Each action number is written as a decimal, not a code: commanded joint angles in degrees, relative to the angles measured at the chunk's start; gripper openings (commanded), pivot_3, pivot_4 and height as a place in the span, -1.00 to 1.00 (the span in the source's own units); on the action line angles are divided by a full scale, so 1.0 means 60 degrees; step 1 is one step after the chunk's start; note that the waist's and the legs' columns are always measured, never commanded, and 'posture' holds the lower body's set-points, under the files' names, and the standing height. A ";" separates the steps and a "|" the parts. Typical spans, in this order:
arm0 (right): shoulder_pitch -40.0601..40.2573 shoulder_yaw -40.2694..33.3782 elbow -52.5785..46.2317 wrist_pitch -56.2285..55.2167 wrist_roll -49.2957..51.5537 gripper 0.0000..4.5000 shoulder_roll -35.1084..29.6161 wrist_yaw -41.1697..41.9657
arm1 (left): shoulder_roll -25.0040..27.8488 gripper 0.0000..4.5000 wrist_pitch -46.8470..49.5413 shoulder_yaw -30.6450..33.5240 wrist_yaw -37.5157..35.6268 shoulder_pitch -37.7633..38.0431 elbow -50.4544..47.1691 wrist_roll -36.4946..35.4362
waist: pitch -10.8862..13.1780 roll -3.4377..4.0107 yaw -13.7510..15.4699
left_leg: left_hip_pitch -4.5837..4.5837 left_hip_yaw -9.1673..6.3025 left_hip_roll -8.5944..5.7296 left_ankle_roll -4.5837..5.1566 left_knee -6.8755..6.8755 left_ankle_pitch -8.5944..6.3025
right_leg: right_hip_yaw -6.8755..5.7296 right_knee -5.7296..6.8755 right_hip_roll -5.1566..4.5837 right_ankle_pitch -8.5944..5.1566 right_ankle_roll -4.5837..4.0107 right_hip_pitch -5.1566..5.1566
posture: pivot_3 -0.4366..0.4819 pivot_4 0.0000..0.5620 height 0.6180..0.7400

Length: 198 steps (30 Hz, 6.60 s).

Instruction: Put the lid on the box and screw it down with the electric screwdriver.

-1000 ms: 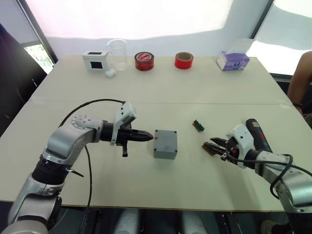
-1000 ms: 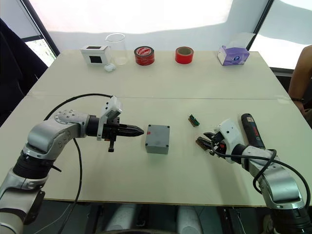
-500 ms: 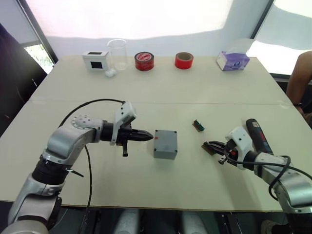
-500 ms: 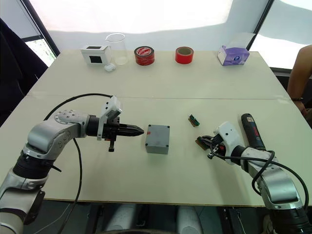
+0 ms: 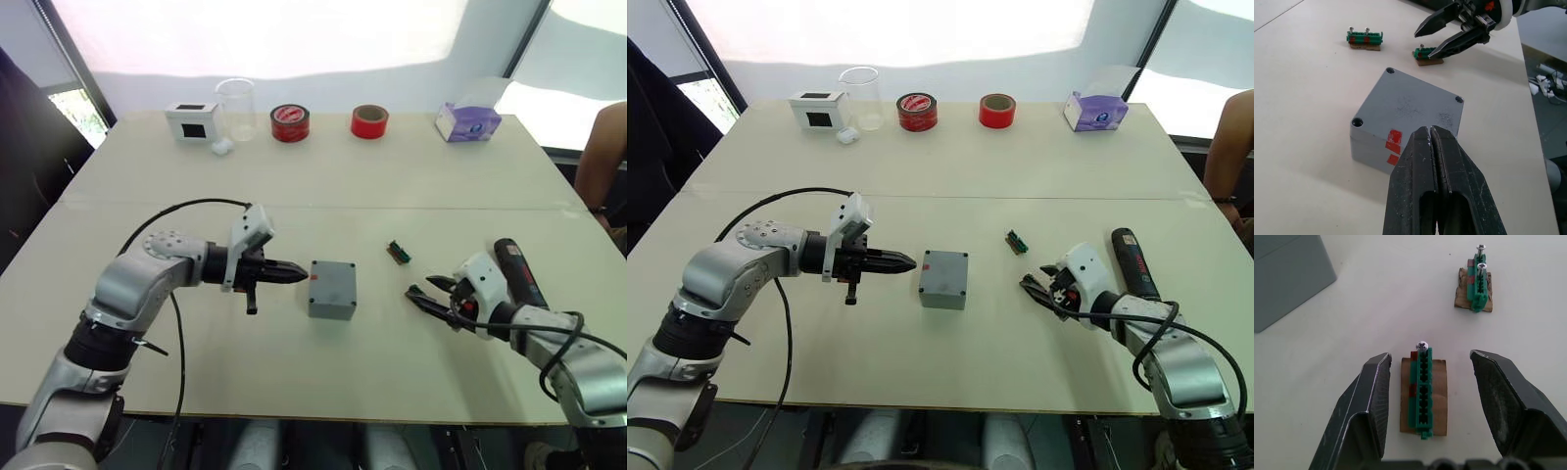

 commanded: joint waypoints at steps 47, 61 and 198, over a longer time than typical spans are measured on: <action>-0.2786 0.0451 -0.1738 0.1696 0.1595 -0.99 0.0644 -0.0242 | 0.0345 -1.00 -0.0265 0.0516 -0.0107 -0.0174 0.0529 0.0016 | 0.0000 0.0000 -0.0047 | 0.0001 -0.0003 0.0011 -0.0002 0.0001 0.0001 | 0.0000 0.0011 0.0008 -0.0001 -0.0002 -0.0011 | -0.05 -0.47 1.00; -0.3154 0.1912 -0.0782 0.0884 0.0674 -0.99 0.0935 -0.0126 | 0.0282 -1.00 -0.0071 0.0574 0.0189 0.0086 0.0091 -0.0155 | 0.0000 0.0000 -0.0015 | -0.0005 -0.0003 -0.0001 -0.0003 0.0009 0.0001 | 0.0001 0.0016 0.0002 -0.0001 -0.0001 -0.0013 | -0.05 -0.47 1.00; -0.7332 0.5421 0.9683 0.3774 -0.2615 -0.20 -0.4333 0.6136 | -0.0107 -1.00 -0.0207 -0.0245 0.0746 -0.0053 -0.2055 -0.0211 | 0.0011 0.0024 -0.0199 | -0.0018 0.0025 0.0005 0.0004 -0.0004 -0.0004 | 0.0010 -0.0019 -0.0006 0.0000 0.0000 -0.0026 | -0.05 -0.47 1.00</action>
